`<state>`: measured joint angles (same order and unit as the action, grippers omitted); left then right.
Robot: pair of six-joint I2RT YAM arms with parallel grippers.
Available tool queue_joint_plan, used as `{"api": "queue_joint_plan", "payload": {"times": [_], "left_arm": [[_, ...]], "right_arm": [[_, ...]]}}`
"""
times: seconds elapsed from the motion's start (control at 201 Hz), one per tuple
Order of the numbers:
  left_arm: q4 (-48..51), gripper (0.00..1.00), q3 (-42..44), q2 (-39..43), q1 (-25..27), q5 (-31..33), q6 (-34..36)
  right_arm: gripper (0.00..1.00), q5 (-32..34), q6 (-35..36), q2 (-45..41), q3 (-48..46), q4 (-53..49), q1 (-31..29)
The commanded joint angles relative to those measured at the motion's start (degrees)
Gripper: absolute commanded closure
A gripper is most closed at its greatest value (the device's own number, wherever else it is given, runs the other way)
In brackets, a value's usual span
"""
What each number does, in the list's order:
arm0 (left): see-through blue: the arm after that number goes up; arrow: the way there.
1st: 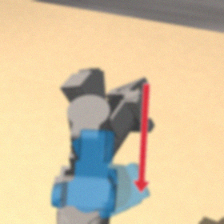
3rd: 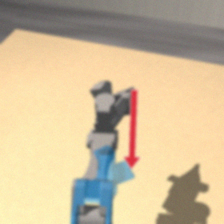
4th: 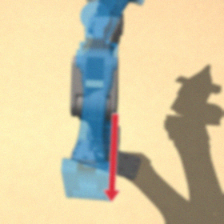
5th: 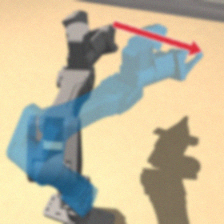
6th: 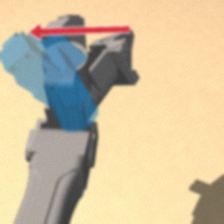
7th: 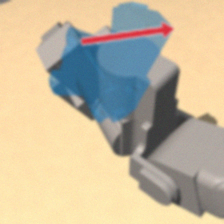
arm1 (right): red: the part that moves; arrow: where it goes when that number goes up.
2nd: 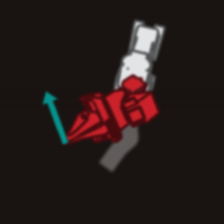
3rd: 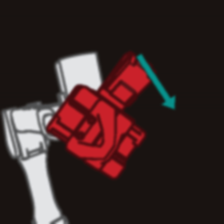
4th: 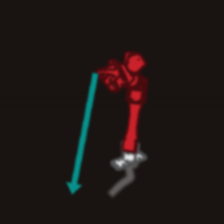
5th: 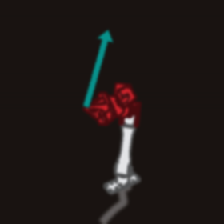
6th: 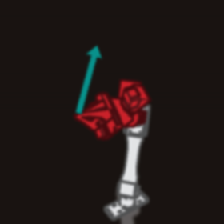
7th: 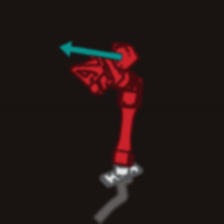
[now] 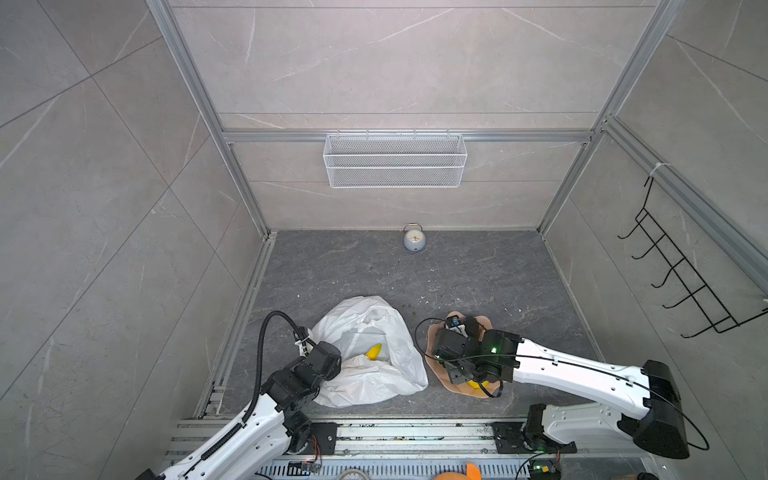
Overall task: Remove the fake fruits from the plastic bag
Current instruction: 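Lower the bumpy green fruit into the bowl and open the right gripper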
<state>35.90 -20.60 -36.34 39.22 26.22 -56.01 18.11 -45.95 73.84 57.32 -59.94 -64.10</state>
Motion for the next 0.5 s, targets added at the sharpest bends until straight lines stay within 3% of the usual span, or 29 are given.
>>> {"api": "queue_joint_plan", "payload": {"times": [0.0,0.493], "left_arm": [[-0.74,1.0,-0.09,0.69,-0.25,-0.42,1.25],[-0.33,1.0,-0.05,1.71,-0.21,-0.38,1.2]], "right_arm": [[0.44,1.63,-0.95,1.68,-0.89,-0.45,-0.43],[0.35,2.63,-0.72,7.98,-2.92,2.58,-0.67]]}}
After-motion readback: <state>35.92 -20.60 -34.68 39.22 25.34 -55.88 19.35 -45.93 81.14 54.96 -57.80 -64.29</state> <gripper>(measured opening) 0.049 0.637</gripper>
